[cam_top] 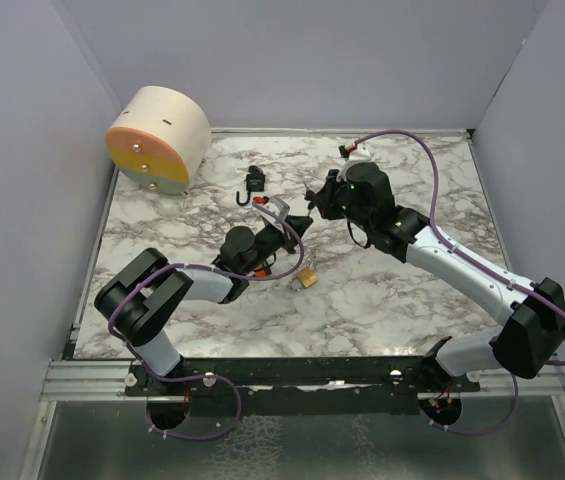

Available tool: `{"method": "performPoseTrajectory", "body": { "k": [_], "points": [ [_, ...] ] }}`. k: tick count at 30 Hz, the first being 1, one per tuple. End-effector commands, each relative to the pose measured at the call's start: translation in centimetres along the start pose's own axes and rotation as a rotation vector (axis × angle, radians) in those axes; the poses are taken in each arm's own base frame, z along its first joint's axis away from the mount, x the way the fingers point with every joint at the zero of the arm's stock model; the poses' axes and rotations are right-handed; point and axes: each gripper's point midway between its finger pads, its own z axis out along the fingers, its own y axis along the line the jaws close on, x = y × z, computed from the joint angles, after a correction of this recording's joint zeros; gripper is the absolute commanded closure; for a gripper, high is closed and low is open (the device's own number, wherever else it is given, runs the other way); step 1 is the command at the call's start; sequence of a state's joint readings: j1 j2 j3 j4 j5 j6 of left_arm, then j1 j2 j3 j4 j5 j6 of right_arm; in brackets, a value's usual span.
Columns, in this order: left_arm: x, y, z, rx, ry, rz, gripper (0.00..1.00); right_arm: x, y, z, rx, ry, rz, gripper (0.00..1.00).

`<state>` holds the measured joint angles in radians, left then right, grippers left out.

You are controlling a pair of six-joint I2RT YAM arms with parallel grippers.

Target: Unlock with the key

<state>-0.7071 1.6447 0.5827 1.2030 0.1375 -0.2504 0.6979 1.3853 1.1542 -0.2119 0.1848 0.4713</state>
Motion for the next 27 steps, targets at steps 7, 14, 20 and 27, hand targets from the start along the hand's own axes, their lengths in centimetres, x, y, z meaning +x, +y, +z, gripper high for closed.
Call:
{"method": "performPoseTrajectory", "body": {
  "k": [7, 14, 20, 27],
  "points": [
    [-2.6, -0.4, 0.0, -0.002, -0.046, 0.012, 1.00, -0.3, -0.5, -0.6, -0.006, -0.005, 0.019, 0.97],
    [-1.0, -1.1, 0.2, 0.026, 0.169, -0.006, 1.00, -2.0, -3.5, -2.1, 0.017, -0.059, 0.046, 0.46],
    [-0.3, -1.7, -0.1, 0.086, 0.354, 0.035, 1.00, -3.5, -6.2, -4.0, -0.022, -0.182, -0.006, 0.39],
    [-2.0, -2.5, -0.2, 0.245, 0.430, 0.056, 1.00, -3.7, -5.4, -6.3, -0.196, -0.283, -0.074, 0.39]
  ]
}}
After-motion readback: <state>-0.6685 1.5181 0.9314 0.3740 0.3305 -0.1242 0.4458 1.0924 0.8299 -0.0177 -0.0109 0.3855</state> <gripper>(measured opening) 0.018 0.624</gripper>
